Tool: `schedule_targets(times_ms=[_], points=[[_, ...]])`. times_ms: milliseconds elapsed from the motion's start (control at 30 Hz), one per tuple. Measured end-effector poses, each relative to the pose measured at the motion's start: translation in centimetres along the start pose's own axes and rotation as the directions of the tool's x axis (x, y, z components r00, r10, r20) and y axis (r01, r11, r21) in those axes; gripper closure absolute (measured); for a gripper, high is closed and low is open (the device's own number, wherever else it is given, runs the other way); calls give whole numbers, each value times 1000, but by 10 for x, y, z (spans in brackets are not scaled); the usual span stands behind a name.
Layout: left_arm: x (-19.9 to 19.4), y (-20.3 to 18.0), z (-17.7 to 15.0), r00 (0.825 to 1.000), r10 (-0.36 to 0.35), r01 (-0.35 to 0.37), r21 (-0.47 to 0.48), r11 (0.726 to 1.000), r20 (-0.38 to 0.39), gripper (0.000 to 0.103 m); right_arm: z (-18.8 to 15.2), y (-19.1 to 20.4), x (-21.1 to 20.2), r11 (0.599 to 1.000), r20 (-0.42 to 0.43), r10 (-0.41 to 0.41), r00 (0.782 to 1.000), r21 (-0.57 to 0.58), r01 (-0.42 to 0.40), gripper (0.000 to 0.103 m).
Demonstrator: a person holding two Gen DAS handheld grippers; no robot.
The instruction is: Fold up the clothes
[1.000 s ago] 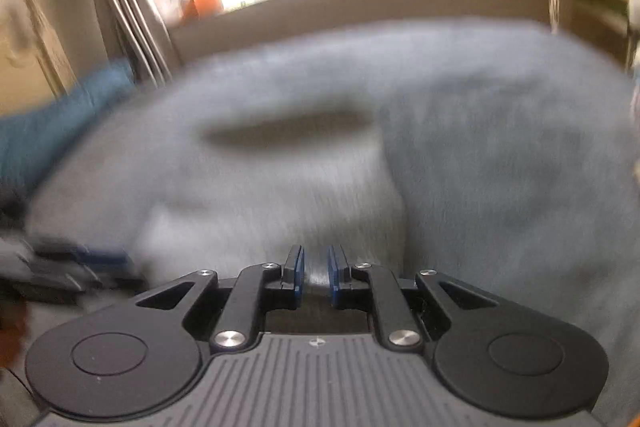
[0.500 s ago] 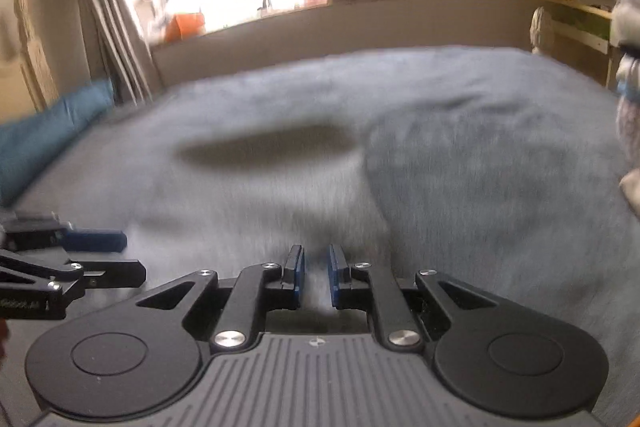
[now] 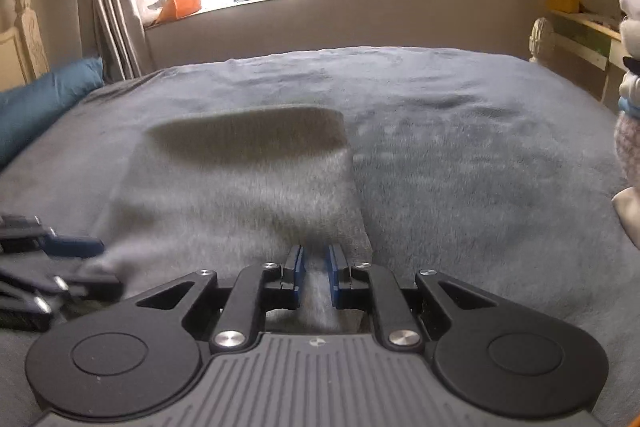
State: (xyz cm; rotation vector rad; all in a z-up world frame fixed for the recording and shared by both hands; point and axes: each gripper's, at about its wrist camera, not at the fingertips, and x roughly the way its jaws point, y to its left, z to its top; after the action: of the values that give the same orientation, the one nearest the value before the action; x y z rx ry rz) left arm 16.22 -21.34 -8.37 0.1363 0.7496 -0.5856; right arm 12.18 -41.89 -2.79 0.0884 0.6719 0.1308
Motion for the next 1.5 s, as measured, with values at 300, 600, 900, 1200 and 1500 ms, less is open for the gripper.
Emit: schedule_targets(times_ms=[300,600,900,1200,1500], points=[[0,3,0,1000,-18,18,-9,1000,2,50,-15,-12,28,998,-3,10,1000,67,-10,89],[-1,11,-1,999,-44,44,-36,998,4,49,30,-13,16,991,43,66,997,110,-71,88],[0,14,-1,998,-60,60,-40,997,6,49,-2,-7,50,997,-7,39,999,64,-38,83],[0,15,0,997,-72,72,-37,997,3,48,8,-10,5,989,14,96,995,112,-97,76],[-23,21,25,996,-61,64,-37,997,66,49,-18,9,24,999,18,47,999,-5,-47,71]])
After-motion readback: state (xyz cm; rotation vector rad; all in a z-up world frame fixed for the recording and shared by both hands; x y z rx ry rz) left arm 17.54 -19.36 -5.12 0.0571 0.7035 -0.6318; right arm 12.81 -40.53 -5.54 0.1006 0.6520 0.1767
